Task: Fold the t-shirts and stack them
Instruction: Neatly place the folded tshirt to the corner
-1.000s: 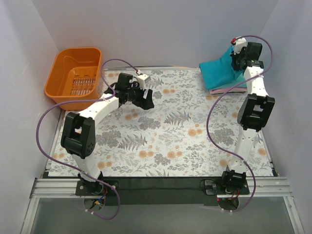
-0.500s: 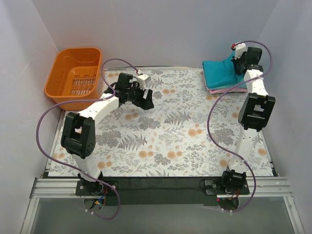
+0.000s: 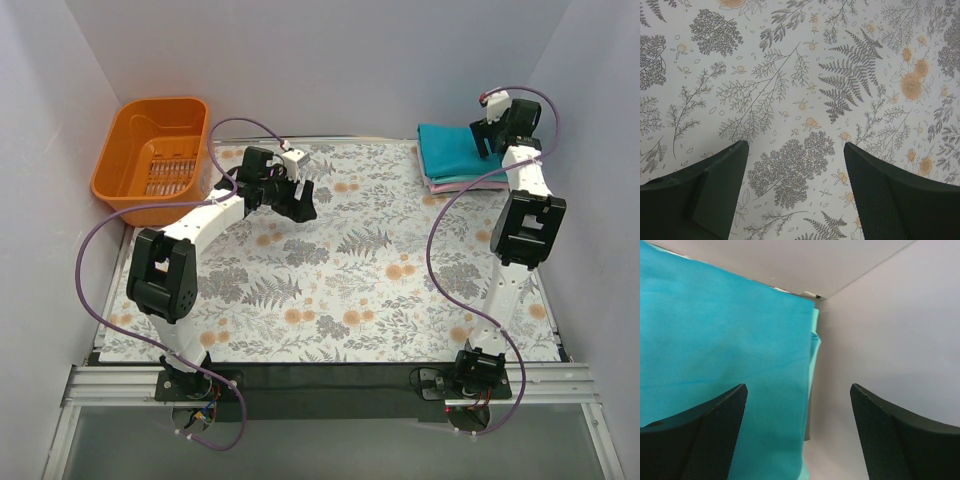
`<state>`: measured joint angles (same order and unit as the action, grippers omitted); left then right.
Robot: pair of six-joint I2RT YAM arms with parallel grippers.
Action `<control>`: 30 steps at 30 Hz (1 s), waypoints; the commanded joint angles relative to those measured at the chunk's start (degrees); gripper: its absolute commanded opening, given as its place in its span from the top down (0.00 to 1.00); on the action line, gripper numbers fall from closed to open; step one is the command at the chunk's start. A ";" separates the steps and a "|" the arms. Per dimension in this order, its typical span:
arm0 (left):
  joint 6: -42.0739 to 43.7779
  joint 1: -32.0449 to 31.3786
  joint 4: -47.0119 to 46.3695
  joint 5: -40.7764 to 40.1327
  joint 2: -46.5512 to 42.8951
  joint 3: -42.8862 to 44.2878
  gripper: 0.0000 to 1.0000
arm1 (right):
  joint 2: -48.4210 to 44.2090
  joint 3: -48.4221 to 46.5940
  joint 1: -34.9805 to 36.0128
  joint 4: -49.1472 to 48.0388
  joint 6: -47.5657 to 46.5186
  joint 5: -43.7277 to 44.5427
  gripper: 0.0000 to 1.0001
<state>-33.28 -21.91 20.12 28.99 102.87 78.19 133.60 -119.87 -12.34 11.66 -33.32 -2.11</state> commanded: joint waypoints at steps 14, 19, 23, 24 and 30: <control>-4.42 0.03 -2.80 -2.27 -1.00 3.54 0.28 | -17.48 5.88 -0.49 4.32 4.48 -11.50 0.21; -7.24 0.29 -0.10 -5.52 0.49 7.40 0.04 | -20.04 6.58 -0.49 14.41 11.69 -19.75 0.18; -7.24 0.73 7.29 -3.86 3.91 15.30 0.03 | -24.33 12.54 -0.49 18.04 16.08 -25.48 0.17; -7.24 0.82 8.61 -3.86 4.79 16.37 0.03 | -25.40 16.13 -0.49 18.39 17.40 -27.66 0.15; -5.74 1.34 17.04 -5.60 5.76 17.08 0.03 | -36.29 33.36 1.43 21.03 17.59 -31.64 0.02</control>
<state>-39.62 -21.08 29.71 25.15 108.27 94.28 104.25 -92.49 -12.14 28.88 -17.39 -28.95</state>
